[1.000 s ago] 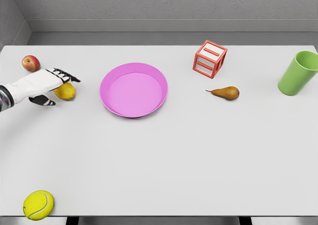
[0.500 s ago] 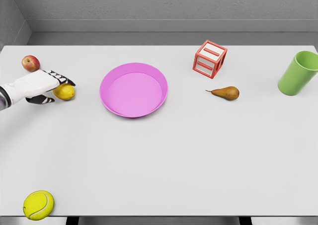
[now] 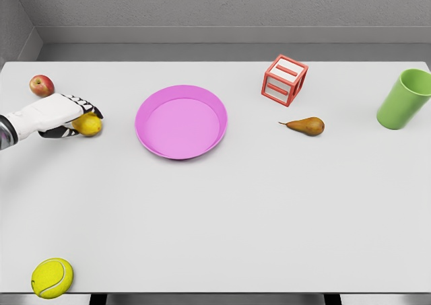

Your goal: Put the lemon on the plate with left arm

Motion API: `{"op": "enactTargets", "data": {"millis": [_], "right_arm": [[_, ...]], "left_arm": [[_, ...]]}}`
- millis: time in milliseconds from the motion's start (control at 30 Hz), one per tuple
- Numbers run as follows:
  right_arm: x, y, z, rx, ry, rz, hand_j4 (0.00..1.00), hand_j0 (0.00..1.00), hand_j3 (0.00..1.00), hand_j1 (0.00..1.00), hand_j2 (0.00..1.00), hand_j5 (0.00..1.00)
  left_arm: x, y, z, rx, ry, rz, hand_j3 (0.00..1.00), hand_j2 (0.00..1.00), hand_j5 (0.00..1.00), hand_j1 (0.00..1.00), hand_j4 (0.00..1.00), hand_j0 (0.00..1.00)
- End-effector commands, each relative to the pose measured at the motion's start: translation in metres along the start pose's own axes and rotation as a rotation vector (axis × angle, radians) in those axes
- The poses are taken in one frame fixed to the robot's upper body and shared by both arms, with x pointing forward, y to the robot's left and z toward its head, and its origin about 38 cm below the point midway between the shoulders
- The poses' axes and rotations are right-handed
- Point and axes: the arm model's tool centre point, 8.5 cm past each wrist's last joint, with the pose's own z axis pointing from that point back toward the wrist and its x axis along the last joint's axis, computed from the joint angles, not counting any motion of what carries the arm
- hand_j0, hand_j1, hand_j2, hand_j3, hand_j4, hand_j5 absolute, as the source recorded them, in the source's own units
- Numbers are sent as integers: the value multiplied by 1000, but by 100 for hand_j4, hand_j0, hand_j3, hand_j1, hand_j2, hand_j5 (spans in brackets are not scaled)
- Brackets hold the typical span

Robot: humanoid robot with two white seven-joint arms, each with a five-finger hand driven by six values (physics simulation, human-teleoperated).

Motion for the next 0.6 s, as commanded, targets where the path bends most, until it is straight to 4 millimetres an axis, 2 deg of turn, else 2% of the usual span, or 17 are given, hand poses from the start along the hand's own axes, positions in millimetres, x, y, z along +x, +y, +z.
{"op": "enactTargets", "data": {"millis": [0, 233, 567], "right_arm": [[0, 0, 0, 0, 0, 0, 100, 100, 100, 100, 100, 100], [0, 0, 0, 0, 0, 0, 100, 100, 100, 100, 100, 100], [0, 0, 0, 0, 0, 1, 100, 100, 100, 100, 100, 100]], "left_arm": [[-2, 2, 2, 10, 3, 9, 55, 55, 55, 55, 55, 55], [-5, 12, 4, 36, 8, 10, 56, 56, 56, 56, 56, 56], [5, 33, -6, 108, -30, 23, 55, 55, 55, 55, 55, 55]]}}
